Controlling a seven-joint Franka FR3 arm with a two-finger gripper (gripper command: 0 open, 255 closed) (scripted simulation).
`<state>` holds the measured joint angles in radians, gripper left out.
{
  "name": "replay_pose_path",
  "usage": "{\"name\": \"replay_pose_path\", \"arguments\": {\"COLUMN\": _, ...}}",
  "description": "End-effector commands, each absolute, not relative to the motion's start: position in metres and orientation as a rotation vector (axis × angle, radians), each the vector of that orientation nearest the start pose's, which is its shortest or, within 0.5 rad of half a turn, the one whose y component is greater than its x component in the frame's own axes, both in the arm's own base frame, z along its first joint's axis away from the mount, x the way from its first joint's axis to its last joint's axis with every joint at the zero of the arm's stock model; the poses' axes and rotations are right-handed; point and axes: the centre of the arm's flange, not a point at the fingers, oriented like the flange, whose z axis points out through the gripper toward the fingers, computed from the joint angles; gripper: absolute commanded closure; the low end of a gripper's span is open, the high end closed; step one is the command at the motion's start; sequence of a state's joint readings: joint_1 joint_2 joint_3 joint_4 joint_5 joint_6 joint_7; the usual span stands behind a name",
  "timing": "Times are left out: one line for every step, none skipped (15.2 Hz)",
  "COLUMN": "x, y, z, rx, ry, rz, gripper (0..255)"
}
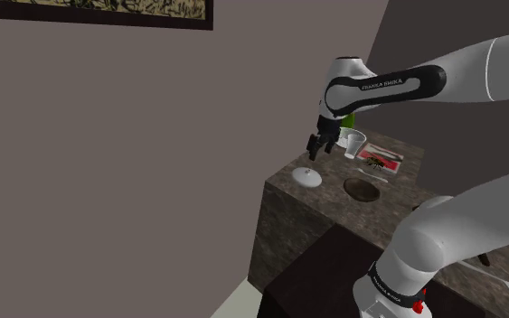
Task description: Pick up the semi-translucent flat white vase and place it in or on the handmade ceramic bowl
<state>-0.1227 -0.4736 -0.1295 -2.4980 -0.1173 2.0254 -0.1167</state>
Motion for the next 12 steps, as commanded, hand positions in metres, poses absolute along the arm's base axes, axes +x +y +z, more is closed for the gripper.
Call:
{"name": "replay_pose_path", "arguments": {"x": 0.394, "y": -0.127, "z": 0.432, "rx": -3.186, "ry": 0.122, "rz": 0.005, "gripper": 0}}
{"name": "replay_pose_path", "arguments": {"x": 0.399, "y": -0.135, "z": 0.423, "rx": -3.185, "ry": 0.127, "rz": 0.002, "gripper": 0}}
{"name": "replay_pose_path", "arguments": {"x": 0.405, "y": -0.144, "z": 0.415, "rx": -3.185, "ry": 0.133, "rz": -0.002, "gripper": 0}}
{"name": "replay_pose_path", "arguments": {"x": 0.41, "y": -0.152, "z": 0.406, "rx": -3.185, "ry": 0.138, "rz": -0.005, "gripper": 0}}
{"name": "replay_pose_path", "arguments": {"x": 0.415, "y": -0.16, "z": 0.398, "rx": -3.185, "ry": 0.144, "rz": -0.008, "gripper": 0}}
{"name": "replay_pose_path", "arguments": {"x": 0.42, "y": -0.169, "z": 0.389, "rx": -3.184, "ry": 0.149, "rz": -0.011, "gripper": 0}}
{"name": "replay_pose_path", "arguments": {"x": 0.425, "y": -0.177, "z": 0.381, "rx": -3.184, "ry": 0.155, "rz": -0.015, "gripper": 0}}
{"name": "replay_pose_path", "arguments": {"x": 0.43, "y": -0.186, "z": 0.372, "rx": -3.184, "ry": 0.16, "rz": -0.018, "gripper": 0}}
{"name": "replay_pose_path", "arguments": {"x": 0.436, "y": -0.194, "z": 0.364, "rx": -3.183, "ry": 0.166, "rz": -0.021, "gripper": 0}}
{"name": "replay_pose_path", "arguments": {"x": 0.441, "y": -0.203, "z": 0.355, "rx": -3.183, "ry": 0.172, "rz": -0.024, "gripper": 0}}
{"name": "replay_pose_path", "arguments": {"x": 0.446, "y": -0.212, "z": 0.347, "rx": -3.182, "ry": 0.177, "rz": -0.028, "gripper": 0}}
{"name": "replay_pose_path", "arguments": {"x": 0.451, "y": -0.22, "z": 0.338, "rx": -3.182, "ry": 0.183, "rz": -0.031, "gripper": 0}}
